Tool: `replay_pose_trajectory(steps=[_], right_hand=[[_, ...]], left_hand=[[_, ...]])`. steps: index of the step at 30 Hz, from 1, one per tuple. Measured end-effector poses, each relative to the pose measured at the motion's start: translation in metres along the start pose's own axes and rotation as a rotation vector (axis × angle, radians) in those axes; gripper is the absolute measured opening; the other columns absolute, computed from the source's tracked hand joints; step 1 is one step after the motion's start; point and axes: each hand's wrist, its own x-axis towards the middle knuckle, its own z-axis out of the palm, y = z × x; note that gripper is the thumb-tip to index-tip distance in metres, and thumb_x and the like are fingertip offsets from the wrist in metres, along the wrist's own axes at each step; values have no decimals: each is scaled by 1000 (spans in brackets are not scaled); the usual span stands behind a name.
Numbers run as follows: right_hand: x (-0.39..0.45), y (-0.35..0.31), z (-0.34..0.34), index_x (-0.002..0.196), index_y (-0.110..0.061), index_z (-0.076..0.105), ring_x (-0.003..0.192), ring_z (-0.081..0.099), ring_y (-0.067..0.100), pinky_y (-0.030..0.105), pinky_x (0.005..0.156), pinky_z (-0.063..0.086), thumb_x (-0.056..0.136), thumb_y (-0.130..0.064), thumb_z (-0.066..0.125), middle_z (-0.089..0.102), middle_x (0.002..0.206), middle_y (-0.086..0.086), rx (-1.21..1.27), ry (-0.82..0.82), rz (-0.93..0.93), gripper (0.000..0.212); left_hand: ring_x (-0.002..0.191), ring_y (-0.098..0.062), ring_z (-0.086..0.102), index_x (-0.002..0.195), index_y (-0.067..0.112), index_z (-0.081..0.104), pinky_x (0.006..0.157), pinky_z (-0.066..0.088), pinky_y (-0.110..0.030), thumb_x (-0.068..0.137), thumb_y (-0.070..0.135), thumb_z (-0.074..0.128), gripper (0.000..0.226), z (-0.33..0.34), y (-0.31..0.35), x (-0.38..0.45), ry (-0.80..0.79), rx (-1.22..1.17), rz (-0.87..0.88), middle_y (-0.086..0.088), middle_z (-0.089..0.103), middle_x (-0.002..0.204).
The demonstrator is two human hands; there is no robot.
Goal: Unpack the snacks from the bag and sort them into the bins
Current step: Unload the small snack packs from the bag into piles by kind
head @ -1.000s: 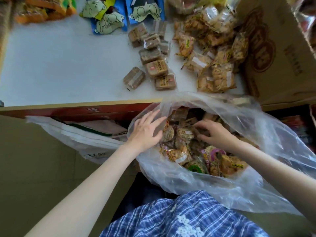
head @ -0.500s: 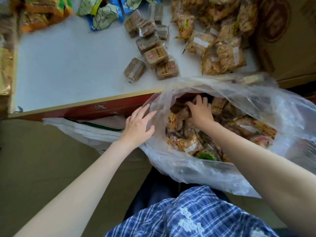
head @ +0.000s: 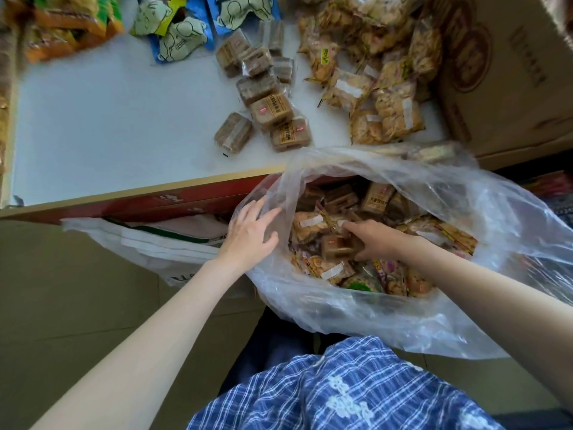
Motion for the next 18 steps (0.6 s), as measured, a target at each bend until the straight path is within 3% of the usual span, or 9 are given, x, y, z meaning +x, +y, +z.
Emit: replay_pose_trajectory(steps=[2,5,9,12,14,18], right_hand=[[-3,-6,-9,114,-16,43,89,48,16,25,71,38,76,-21,74,56,115,3,63,49,-29,50],[-17,-18,-41,122,-17,42,96,53,16,27,78,44,73,-20,78,52,113,-4,204,155,-84,61],[-41,-42,-106,106,-22,52,87,55,11,20,70,43,74,-20,78,56,101,-8,488,408,-131,41],[-28,-62,-141,92,-28,53,76,59,13,26,68,50,75,-18,77,58,99,-4,715,570,-121,32],[-2,-71,-153,96,-23,56,81,59,15,27,72,49,74,-20,78,56,104,-2,645,676,-32,31],[54,-97,-163,109,-11,58,93,48,14,14,74,33,79,-14,72,50,112,4,517,817,51,33]], left_hand=[[144,-19,6,145,30,31,114,13,-43,96,28,45,51,0,0,0,7,3,4,0,12,158],[144,-21,10,144,28,33,114,15,-42,95,26,45,50,-2,0,3,41,-23,10,-1,15,157],[142,-24,18,142,23,39,111,22,-44,95,18,47,48,-9,-3,7,130,-51,26,-3,21,155],[140,-27,26,137,21,48,111,26,-46,95,18,48,43,-14,-8,8,217,-102,-1,-6,27,153],[138,-28,29,134,21,52,110,26,-47,94,18,51,40,-17,-12,7,267,-149,-10,-7,32,151],[139,-26,27,138,22,47,112,24,-44,93,16,49,46,-20,-22,1,272,-149,-47,-7,31,151]])
